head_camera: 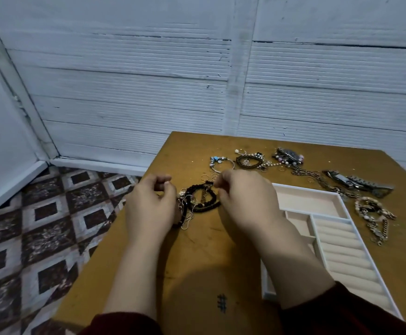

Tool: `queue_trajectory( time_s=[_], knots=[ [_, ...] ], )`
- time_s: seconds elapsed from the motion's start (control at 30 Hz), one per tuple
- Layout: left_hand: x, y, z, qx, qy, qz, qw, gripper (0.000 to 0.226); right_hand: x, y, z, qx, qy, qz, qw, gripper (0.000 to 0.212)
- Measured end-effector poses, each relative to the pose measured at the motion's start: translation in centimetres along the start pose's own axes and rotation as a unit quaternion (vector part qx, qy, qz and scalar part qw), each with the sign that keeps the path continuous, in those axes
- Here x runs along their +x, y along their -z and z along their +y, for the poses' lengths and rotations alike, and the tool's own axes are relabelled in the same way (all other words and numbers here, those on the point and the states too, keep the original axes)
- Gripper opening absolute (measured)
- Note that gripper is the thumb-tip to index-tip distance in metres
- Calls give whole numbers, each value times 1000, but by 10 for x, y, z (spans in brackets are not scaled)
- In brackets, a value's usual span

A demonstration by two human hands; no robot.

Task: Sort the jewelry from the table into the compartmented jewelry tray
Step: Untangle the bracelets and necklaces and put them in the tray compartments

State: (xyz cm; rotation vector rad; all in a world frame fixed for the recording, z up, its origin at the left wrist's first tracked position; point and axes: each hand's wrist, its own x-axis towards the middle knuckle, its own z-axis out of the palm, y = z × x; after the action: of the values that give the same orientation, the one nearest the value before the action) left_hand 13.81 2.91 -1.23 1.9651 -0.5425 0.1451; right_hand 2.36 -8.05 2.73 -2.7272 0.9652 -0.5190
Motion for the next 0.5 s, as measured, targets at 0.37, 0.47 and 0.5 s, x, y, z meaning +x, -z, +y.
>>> queue_trajectory(
  time_s=[0.37,0.47,0.5],
  knots=[
    [9,6,-20,48,35,-62,996,12,11,-38,-4,-92,25,-40,995,28],
    [9,9,-20,52,45,-60,996,13,12,-39,-1,-93,26,-37,995,27],
    [9,9,-19,51,45,-61,996,13,12,-39,-1,-95,25,-37,995,27]
  ],
)
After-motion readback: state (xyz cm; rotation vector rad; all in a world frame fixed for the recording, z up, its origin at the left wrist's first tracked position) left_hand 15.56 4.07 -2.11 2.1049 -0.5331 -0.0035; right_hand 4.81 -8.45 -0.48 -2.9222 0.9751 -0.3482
